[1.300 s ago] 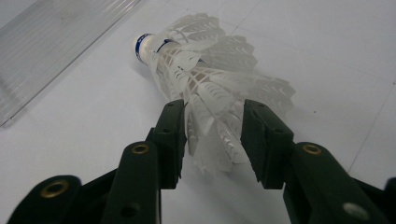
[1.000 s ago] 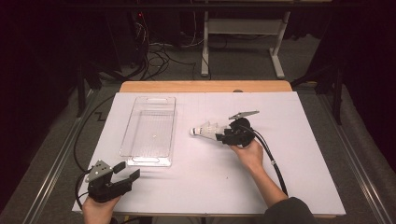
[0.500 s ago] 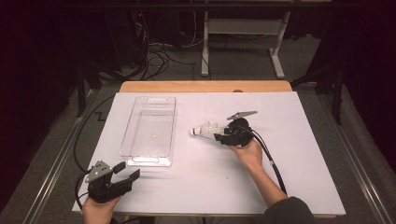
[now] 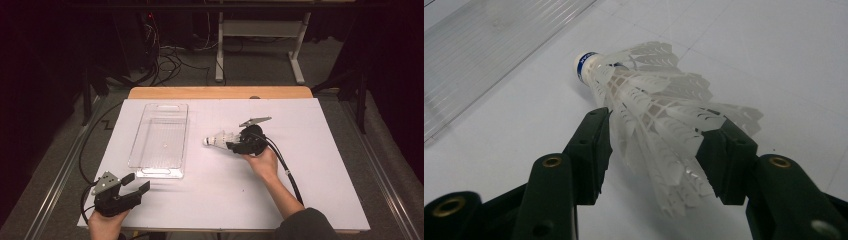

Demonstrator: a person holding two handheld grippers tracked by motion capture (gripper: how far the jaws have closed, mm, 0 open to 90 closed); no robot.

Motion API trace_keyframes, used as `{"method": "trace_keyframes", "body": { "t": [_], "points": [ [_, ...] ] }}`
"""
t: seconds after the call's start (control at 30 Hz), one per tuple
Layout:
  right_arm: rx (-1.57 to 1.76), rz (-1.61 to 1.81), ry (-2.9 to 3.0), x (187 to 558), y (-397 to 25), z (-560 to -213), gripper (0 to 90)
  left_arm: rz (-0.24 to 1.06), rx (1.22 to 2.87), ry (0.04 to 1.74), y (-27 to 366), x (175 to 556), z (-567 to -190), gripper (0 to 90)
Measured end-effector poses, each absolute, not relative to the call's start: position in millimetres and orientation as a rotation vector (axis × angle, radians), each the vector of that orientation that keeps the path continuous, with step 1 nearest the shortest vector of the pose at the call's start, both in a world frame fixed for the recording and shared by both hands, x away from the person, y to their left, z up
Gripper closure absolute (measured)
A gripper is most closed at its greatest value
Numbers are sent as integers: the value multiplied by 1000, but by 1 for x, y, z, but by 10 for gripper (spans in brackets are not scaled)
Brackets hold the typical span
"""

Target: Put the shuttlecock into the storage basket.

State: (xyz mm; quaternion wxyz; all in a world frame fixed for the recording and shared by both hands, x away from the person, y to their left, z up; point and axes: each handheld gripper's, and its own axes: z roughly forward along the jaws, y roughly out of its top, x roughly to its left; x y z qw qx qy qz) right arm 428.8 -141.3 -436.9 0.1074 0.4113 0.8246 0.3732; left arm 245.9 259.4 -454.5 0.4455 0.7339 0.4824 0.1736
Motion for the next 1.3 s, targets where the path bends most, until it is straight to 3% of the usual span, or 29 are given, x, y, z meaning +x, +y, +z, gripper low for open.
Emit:
{"method": "trace_keyframes", "body": {
  "t": [0.83, 1.3],
  "points": [
    [1219, 1114, 2454, 431, -129, -441, 487, 442, 1820, 1181, 259, 244, -453, 339],
    [1223, 1128, 2464, 428, -126, -441, 426, 444, 1819, 1181, 259, 244, -453, 340]
  ]
}}
